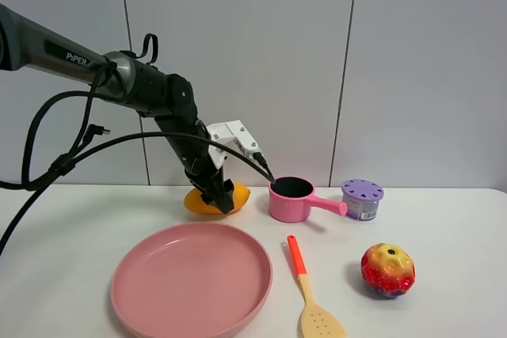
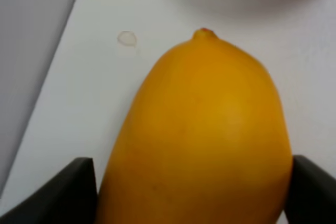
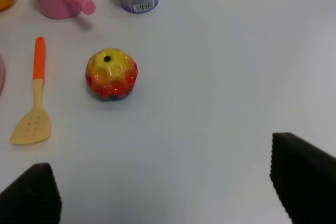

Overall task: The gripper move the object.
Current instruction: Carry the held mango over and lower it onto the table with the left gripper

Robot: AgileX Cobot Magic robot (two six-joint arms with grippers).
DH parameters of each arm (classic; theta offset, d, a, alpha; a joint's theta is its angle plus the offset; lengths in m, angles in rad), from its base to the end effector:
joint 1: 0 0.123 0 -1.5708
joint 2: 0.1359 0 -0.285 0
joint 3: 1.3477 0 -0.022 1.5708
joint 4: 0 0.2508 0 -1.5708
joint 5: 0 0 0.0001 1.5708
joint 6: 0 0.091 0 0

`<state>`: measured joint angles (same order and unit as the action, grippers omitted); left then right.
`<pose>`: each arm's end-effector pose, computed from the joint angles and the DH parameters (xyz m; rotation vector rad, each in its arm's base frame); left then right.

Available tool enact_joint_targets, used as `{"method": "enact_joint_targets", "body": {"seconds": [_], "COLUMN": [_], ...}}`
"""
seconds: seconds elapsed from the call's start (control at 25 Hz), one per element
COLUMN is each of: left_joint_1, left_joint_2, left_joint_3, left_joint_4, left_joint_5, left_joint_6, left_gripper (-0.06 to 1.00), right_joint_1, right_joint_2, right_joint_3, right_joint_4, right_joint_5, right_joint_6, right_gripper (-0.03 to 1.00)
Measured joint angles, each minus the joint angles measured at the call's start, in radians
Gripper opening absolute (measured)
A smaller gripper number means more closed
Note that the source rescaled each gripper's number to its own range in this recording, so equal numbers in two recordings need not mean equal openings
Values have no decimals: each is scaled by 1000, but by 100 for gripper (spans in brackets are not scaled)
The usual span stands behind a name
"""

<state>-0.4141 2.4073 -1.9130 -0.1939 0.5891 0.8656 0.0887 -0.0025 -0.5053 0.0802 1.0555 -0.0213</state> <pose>0.4760 -0.2199 0.1289 1.3868 2.1397 -0.0250 -0.0063 0.0058 0.2794 -0.1155 2.0282 0.1382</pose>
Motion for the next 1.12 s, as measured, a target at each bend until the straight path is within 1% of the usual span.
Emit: {"method": "enact_joint_targets", "body": {"seconds": [0.16, 0.28, 0.4, 0.52, 0.6, 0.68, 0.8, 0.92, 1.04, 1.12], "left_joint_1": [-1, -3, -9, -32, -58, -89, -154, -239, -329, -373], "left_joint_2": [-82, -175, -266, -349, -395, -436, -465, -467, -459, -448], "left_joint_3": [0, 0, 0, 0, 0, 0, 0, 0, 0, 0], "left_joint_4": [3, 3, 4, 11, 14, 25, 47, 79, 138, 175], "left_joint_5": [8, 31, 83, 153, 200, 260, 353, 412, 409, 371], "left_joint_6": [-8, -85, -234, -399, -484, -537, -540, -487, -440, -414], "left_gripper": [5, 5, 5, 5, 5, 5, 5, 5, 5, 5], "right_joint_1": [0, 0, 0, 0, 0, 0, 0, 0, 0, 0], "right_joint_2": [0, 0, 0, 0, 0, 0, 0, 0, 0, 0], "right_joint_3": [0, 0, 0, 0, 0, 0, 0, 0, 0, 0], "right_joint_4": [0, 0, 0, 0, 0, 0, 0, 0, 0, 0], "right_joint_5": [0, 0, 0, 0, 0, 0, 0, 0, 0, 0], "right_joint_6": [0, 0, 0, 0, 0, 0, 0, 0, 0, 0], "right_gripper": [100, 100, 100, 100, 100, 100, 100, 100, 100, 100]}}
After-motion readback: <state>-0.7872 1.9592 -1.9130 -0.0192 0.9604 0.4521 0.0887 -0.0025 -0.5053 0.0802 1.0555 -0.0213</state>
